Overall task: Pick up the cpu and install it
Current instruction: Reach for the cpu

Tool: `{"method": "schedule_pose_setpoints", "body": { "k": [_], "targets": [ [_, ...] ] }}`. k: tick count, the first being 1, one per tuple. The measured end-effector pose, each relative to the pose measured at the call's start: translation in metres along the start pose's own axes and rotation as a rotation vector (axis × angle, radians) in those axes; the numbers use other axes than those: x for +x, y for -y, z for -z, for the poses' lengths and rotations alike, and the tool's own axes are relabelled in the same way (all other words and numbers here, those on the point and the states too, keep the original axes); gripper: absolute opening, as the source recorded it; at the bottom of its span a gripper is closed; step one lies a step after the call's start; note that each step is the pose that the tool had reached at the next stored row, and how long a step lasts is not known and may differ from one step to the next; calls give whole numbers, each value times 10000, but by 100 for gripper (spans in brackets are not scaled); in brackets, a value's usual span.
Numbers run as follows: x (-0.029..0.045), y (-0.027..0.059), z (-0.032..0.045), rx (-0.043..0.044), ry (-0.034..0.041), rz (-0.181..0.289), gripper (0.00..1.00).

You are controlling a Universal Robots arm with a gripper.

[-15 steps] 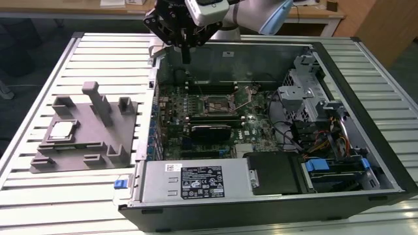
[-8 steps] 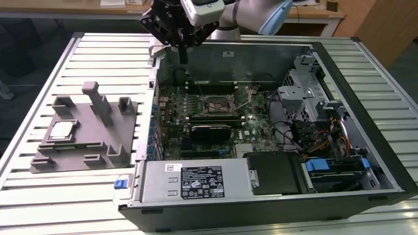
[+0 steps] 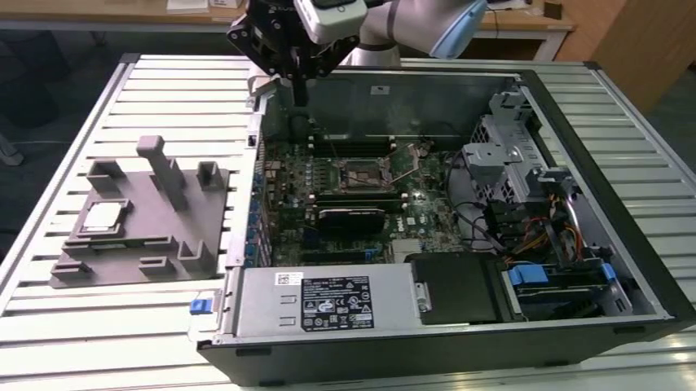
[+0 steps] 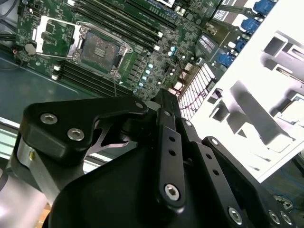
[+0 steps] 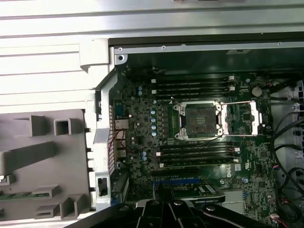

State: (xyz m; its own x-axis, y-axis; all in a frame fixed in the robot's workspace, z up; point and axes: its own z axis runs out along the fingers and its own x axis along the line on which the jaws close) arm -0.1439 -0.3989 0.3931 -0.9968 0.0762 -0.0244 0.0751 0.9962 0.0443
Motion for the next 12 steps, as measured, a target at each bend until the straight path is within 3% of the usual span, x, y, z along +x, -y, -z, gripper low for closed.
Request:
{"method": "schedule_pose_setpoints", "body": {
  "k": [12],
  "targets": [
    [73,6,-1,0,0,-1,11]
  ]
}}
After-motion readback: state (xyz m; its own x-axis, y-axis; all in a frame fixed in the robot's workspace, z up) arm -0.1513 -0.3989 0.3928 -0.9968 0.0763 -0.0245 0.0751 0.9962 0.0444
